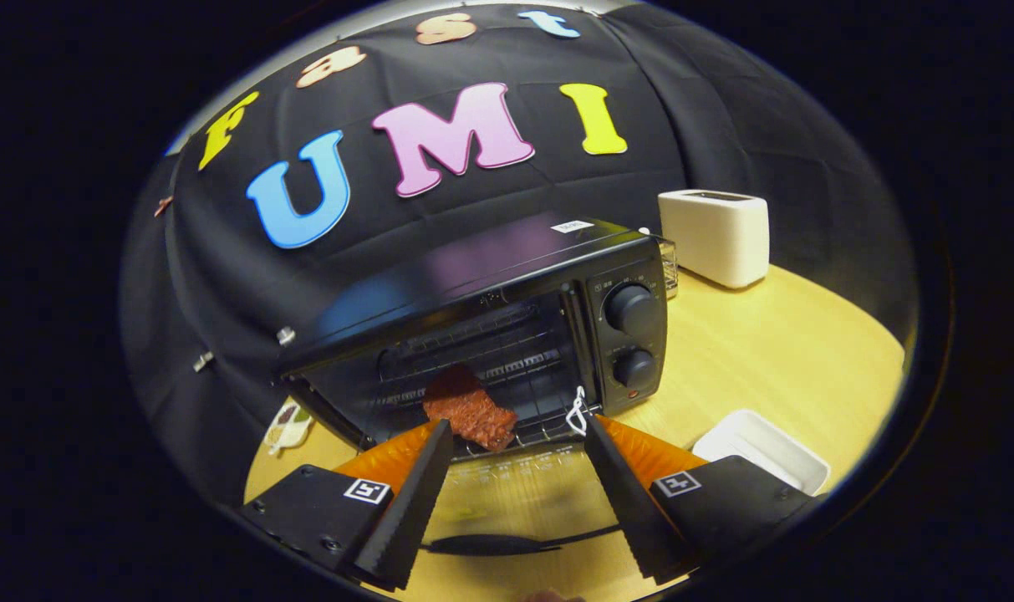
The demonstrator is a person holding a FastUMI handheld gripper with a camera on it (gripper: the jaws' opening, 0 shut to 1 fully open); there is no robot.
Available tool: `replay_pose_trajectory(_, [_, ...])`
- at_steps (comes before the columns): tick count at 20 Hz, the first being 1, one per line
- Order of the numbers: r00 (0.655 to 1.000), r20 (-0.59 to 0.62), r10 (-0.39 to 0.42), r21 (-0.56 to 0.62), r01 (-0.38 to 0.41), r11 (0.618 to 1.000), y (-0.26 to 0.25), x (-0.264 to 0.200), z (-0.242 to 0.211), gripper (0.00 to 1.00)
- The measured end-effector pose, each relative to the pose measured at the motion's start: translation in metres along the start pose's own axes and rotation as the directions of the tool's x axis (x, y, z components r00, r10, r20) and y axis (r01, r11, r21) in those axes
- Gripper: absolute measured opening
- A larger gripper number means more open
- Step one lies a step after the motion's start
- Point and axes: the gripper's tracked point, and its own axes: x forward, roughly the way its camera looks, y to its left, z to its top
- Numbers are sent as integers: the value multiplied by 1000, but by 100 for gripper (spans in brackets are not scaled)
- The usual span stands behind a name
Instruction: Open the toaster oven, put the food inside, and close the toaster oven door.
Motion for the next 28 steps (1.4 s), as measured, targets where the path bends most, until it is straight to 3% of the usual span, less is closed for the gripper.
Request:
replay_pose_trajectory(5, [995, -92, 39, -181, -56, 982, 11, -37, -32, 98])
replay_pose_trajectory(8, [985, -164, 45, -225, -82, 971, 18, -54, -60, 98])
replay_pose_trajectory(14, [945, -328, 18, -246, -104, 964, 11, -74, -115, 99])
replay_pose_trajectory(22, [916, -396, -64, -237, -34, 971, -15, -57, -143, 99])
replay_pose_trajectory(28, [918, -394, -46, -269, -67, 961, -9, -32, -144, 99])
